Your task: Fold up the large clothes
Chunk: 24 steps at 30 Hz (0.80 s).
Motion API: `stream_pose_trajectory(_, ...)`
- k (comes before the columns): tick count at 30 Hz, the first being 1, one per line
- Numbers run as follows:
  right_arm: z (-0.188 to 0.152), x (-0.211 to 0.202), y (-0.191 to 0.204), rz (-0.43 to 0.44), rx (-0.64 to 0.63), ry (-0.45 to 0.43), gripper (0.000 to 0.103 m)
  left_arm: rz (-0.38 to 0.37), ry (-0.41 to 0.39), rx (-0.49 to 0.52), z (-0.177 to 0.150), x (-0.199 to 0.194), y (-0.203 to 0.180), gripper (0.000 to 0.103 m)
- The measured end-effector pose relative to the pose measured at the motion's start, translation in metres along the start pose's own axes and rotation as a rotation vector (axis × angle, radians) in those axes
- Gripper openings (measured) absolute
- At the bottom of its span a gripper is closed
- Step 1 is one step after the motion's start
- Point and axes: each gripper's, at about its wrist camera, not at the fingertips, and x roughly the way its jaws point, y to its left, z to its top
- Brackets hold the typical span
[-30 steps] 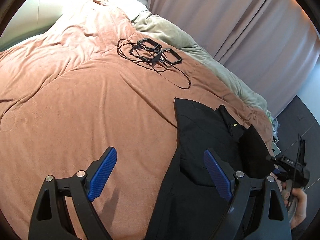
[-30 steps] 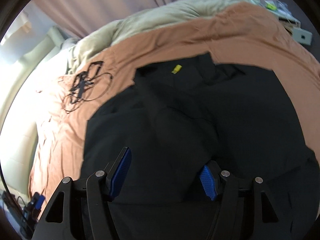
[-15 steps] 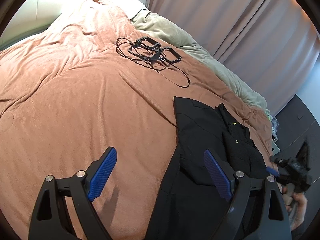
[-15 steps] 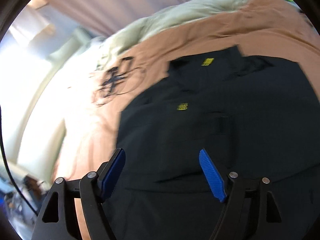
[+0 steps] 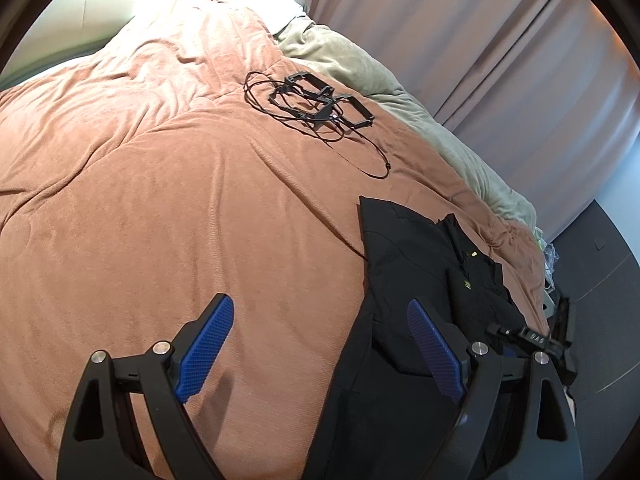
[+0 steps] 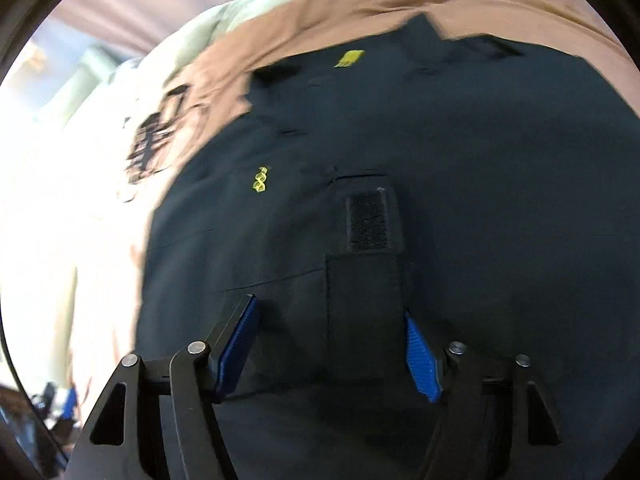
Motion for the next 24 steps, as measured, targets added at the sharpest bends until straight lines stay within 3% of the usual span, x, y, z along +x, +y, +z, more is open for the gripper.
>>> stream_pose_trajectory(3,0.002,-0.006,0.041,0.073,-0.073,-0.010,0.067,-0.002,0.003,-0.008,-0.001,0.001,0.000,0.090)
stream_pose_trajectory(7,-0.002,-0.027,0.100,0.286,-0.185,-0.011,0.067,0.003,0.004,0.003,-0.002,0.000,-0.001,0.090)
stream_pose_trajectory(9,-0.008,-0.038,0.126,0.341,-0.252,-0.013,0.067,0.007,0.004,0.003,-0.002,-0.001,0.000,0.090)
stream_pose_trajectory(15,-0.022,-0.054,0.156,0.319,-0.366,-0.021,0.067,0.023,0.018,-0.017,-0.002,-0.006,0.004,0.090)
stream_pose_trajectory(20,-0.037,-0.072,0.118,0.222,-0.321,-0.045,0.067,0.000,0.025,-0.008,-0.007,-0.021,-0.010,0.090)
stream_pose_trajectory(24,-0.052,-0.099,0.070,0.139,-0.255,-0.074,0.068,-0.008,0.014,0.056,-0.017,-0.038,-0.030,0.090)
